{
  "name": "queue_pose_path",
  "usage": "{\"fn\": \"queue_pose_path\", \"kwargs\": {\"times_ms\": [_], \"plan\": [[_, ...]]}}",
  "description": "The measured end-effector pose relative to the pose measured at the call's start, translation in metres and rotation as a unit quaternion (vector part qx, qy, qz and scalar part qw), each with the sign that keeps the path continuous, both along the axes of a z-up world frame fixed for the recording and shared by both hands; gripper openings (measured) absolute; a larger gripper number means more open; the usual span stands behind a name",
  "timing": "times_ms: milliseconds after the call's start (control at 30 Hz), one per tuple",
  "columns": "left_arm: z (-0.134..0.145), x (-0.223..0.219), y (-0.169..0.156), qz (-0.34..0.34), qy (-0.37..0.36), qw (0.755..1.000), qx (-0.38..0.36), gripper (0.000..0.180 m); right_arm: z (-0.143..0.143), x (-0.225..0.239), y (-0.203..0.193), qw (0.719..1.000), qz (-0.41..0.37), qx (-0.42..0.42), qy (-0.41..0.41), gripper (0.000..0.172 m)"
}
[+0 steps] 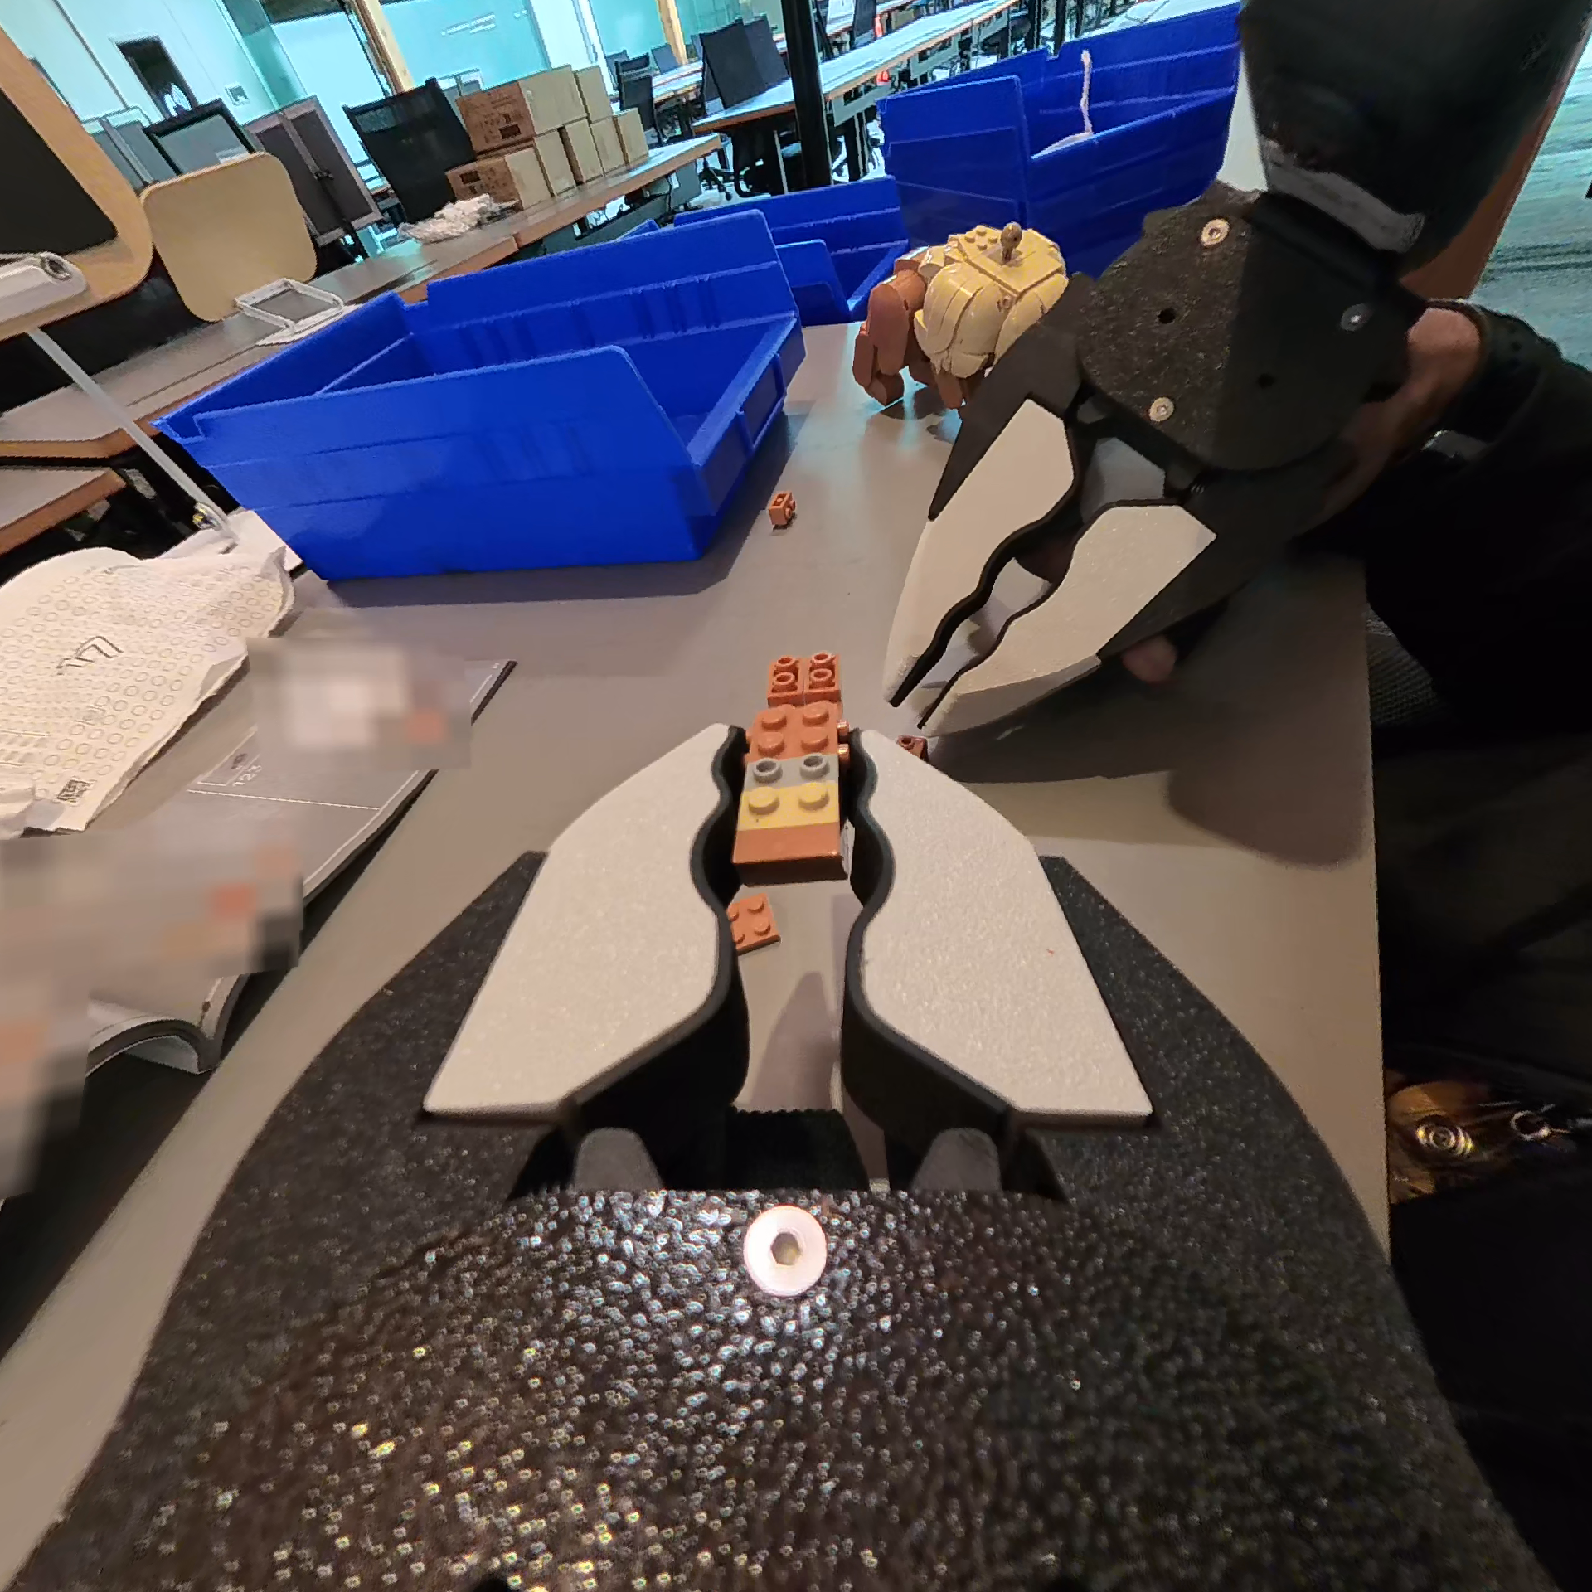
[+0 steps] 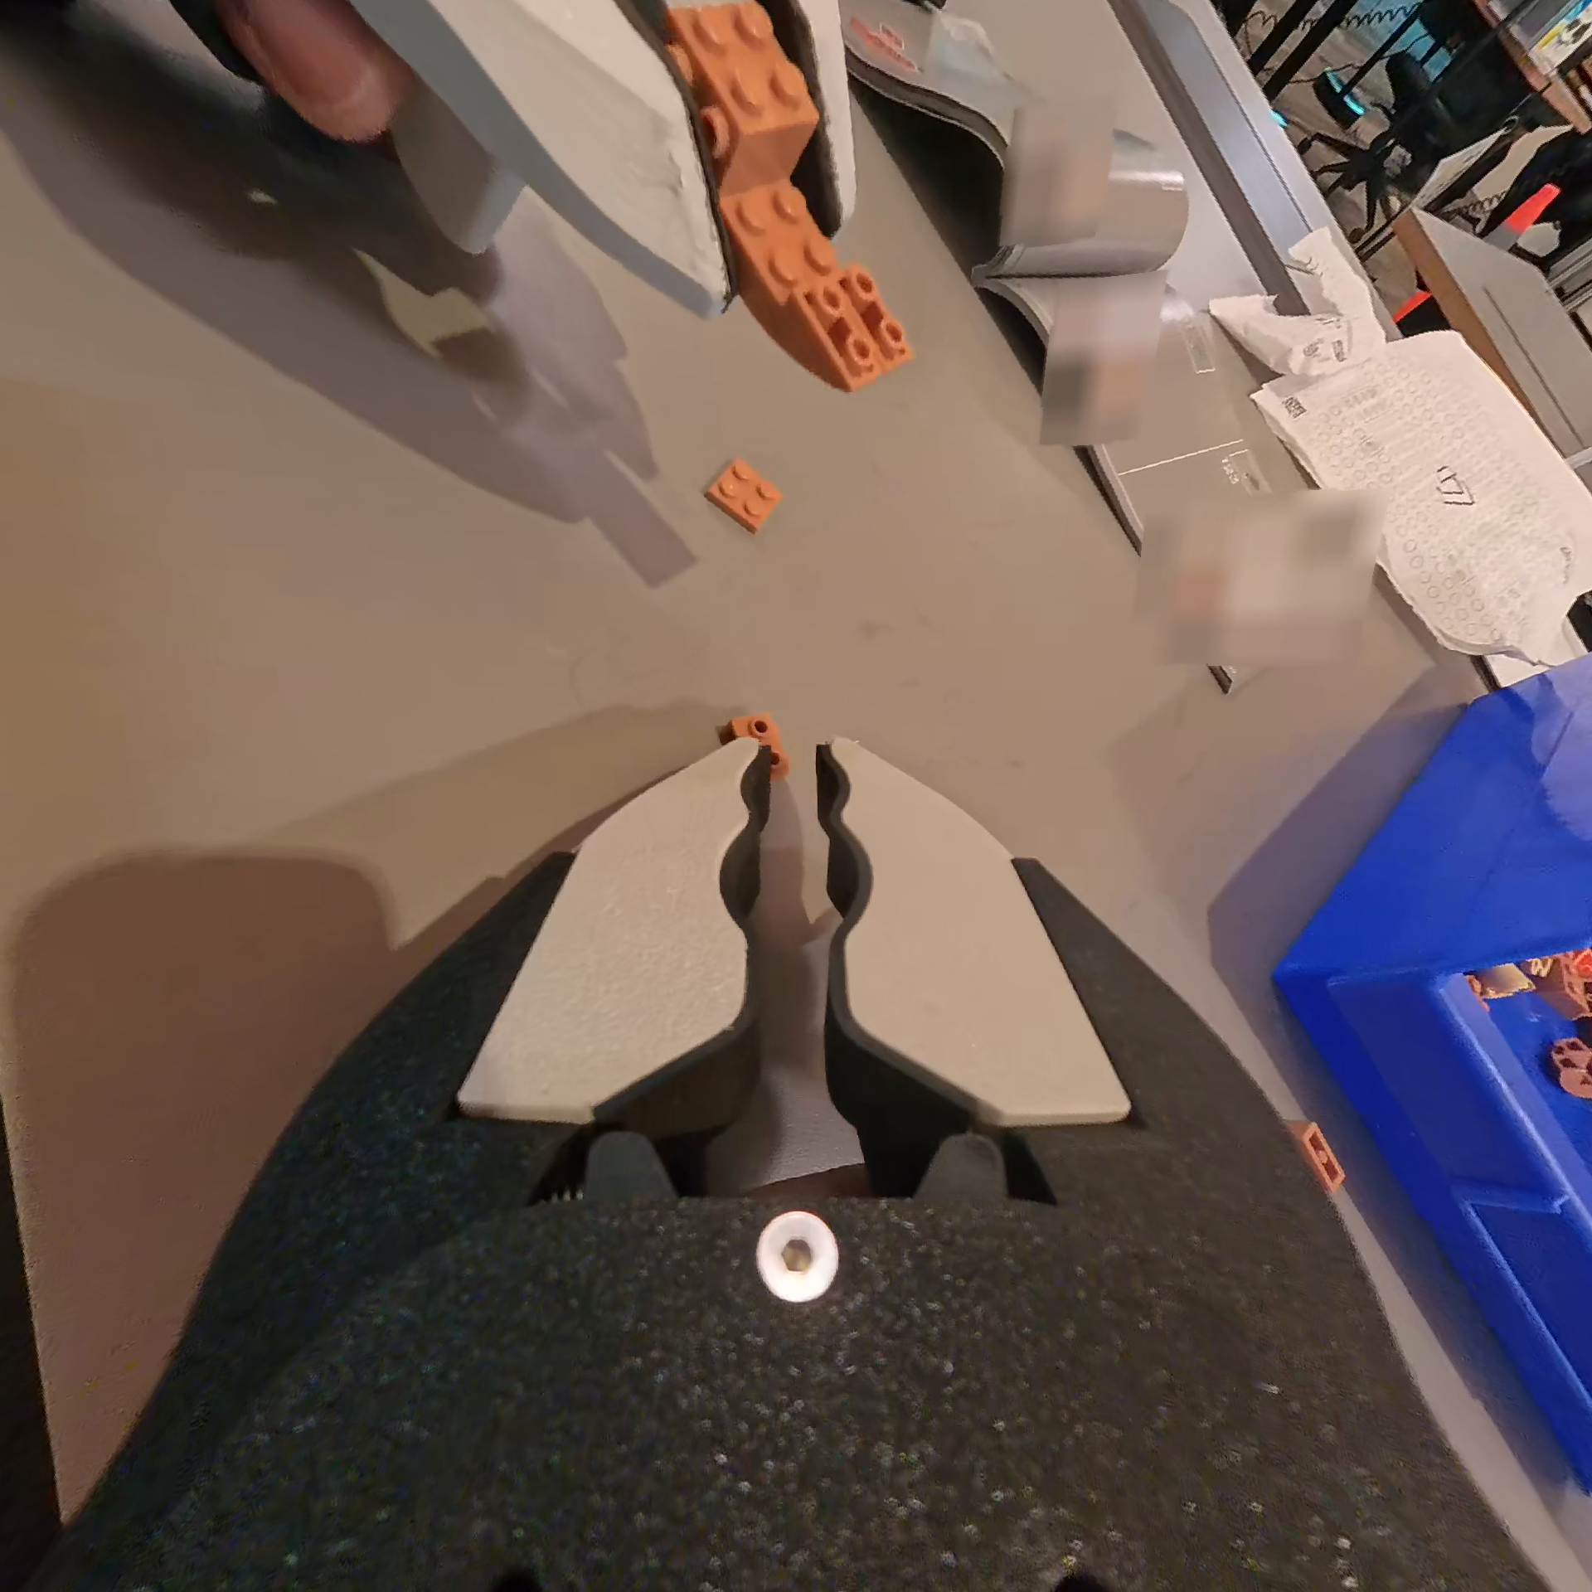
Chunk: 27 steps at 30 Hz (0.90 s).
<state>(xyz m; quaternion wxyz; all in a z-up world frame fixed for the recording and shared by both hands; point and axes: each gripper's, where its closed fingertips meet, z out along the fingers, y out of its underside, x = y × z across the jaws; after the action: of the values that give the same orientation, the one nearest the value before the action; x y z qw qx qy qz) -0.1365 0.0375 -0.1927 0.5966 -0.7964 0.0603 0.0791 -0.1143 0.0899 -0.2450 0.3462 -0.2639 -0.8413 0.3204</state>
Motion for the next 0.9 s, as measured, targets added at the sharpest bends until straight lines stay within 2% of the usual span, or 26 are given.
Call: {"fn": "queue_pose_path", "kwargs": {"times_ms": [200, 267, 533, 733, 833, 900], "plan": [[0.000, 0.000, 0.000, 0.001, 0.002, 1.000, 0.001, 0.021, 0.000, -0.001, 0.001, 1.000, -0.003, -0.001, -0.001, 0.010], [0.000, 0.000, 0.001, 0.002, 0.001, 1.000, 0.001, 0.021, 0.000, -0.001, 0.002, 1.000, -0.003, -0.011, -0.011, 0.015], [0.001, -0.002, 0.000, 0.007, 0.004, 1.000, 0.002, 0.021, 0.001, 0.001, 0.010, 0.982, 0.015, -0.129, -0.138, 0.025], [0.000, -0.001, 0.000, 0.005, 0.005, 1.000, 0.001, 0.021, -0.009, 0.002, -0.005, 0.974, 0.046, -0.108, -0.193, 0.027], [0.001, -0.002, 0.000, 0.006, 0.005, 1.000, 0.002, 0.021, -0.017, -0.002, -0.005, 0.976, 0.039, -0.062, -0.205, 0.012], [0.001, -0.002, 0.000, 0.008, 0.005, 1.000, 0.002, 0.021, -0.014, -0.010, -0.001, 0.984, 0.031, -0.020, -0.175, 0.012]]}}
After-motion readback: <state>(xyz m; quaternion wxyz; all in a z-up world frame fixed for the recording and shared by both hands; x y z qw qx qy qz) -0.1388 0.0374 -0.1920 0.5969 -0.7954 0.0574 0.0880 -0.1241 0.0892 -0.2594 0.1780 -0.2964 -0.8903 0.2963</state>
